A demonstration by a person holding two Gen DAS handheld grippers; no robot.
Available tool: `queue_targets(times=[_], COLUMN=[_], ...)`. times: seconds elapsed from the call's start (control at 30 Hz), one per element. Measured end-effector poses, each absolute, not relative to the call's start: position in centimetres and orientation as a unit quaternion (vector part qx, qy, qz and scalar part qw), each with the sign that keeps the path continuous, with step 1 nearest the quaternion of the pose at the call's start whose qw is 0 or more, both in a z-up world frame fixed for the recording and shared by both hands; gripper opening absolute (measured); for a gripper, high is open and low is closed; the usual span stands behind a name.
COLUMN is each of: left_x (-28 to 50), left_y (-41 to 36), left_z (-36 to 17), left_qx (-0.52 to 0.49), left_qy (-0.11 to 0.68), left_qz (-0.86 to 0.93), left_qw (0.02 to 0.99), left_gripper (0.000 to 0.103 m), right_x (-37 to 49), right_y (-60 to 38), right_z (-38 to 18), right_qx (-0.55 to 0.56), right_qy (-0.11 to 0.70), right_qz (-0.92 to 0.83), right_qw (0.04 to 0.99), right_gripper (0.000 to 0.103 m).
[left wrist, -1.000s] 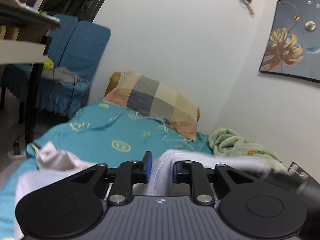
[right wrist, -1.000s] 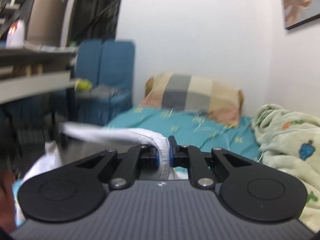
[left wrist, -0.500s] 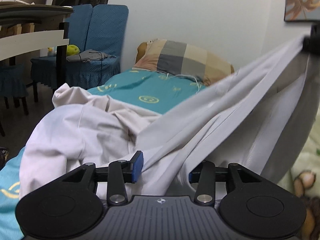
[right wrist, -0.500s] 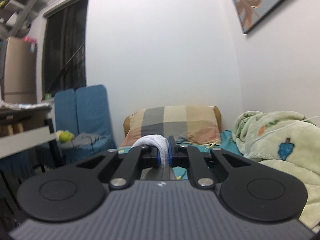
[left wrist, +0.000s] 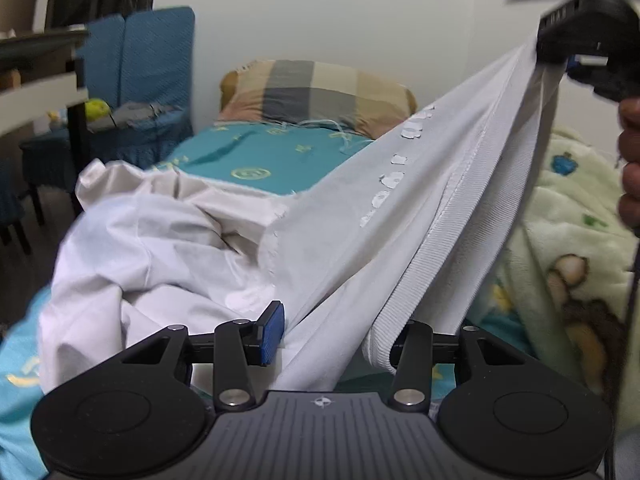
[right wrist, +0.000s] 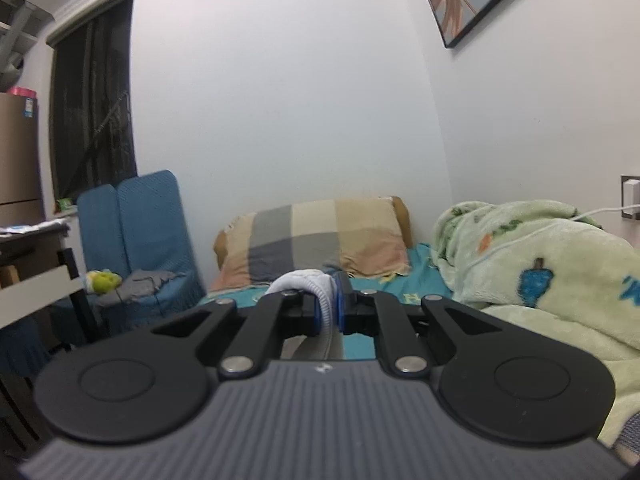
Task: Fold clothes
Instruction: 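Pinch the shirt hem with both grippers and lift it off the bed, then raise the held hem high with both grippers and shake the shirt out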
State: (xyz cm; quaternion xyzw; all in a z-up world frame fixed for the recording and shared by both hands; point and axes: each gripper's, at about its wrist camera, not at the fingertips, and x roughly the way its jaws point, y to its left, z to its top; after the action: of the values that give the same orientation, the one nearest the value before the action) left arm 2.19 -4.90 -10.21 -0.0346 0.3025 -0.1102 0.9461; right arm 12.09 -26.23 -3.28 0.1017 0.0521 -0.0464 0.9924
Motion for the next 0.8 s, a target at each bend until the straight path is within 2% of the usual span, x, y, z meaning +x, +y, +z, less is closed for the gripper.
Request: queue_targets(times=[0.2, 0.4, 0.43, 0.47, 0.53, 0.6, 0.8], left_x=[1.0, 0.5, 0.5, 0.5, 0.8, 1.4, 2.8], left_y=[-5.8, -5.4, -5.0, -4.6, -3.4, -2.0, 4.2], left_z=[-9.5, -9.8, -9.7, -9.5, -8.3, -6.3, 1.1], left_qx=[-0.006, -0.009, -0.015, -0.023, -0.043, -0.072, -0.140], left_qy=[0.281, 0.292, 0.291, 0.287, 0.268, 0.242, 0.139], left_qz=[-0.140, -0.144, -0.147, -0.151, -0.148, -0.132, -0.091], left_qw=[0.949, 0.946, 0.945, 0.946, 0.951, 0.959, 0.976], left_gripper=[0.047, 0.048, 0.044, 0.026, 0.011, 0.007, 0.007], right_x=[11.3, 11.3, 11.4, 11.5, 11.7, 11.7, 11.4], right_y=[-26.2, -25.8, -25.8, -25.8, -25.8, -25.8, -25.6], right_z=[-2.9, -3.0, -3.0, -3.1, -3.1, -3.1, -3.2], right_qx=[0.098, 0.084, 0.081, 0.078, 0.063, 0.046, 0.044], right_qy=[0.030, 0.027, 0.029, 0.033, 0.039, 0.044, 0.092], right_qz=[-0.058, -0.059, -0.060, -0.061, -0.061, -0.066, -0.064], right_qw=[0.993, 0.994, 0.994, 0.995, 0.995, 0.996, 0.993], right_gripper=[0.012, 0.012, 0.012, 0.012, 0.013, 0.017, 0.019])
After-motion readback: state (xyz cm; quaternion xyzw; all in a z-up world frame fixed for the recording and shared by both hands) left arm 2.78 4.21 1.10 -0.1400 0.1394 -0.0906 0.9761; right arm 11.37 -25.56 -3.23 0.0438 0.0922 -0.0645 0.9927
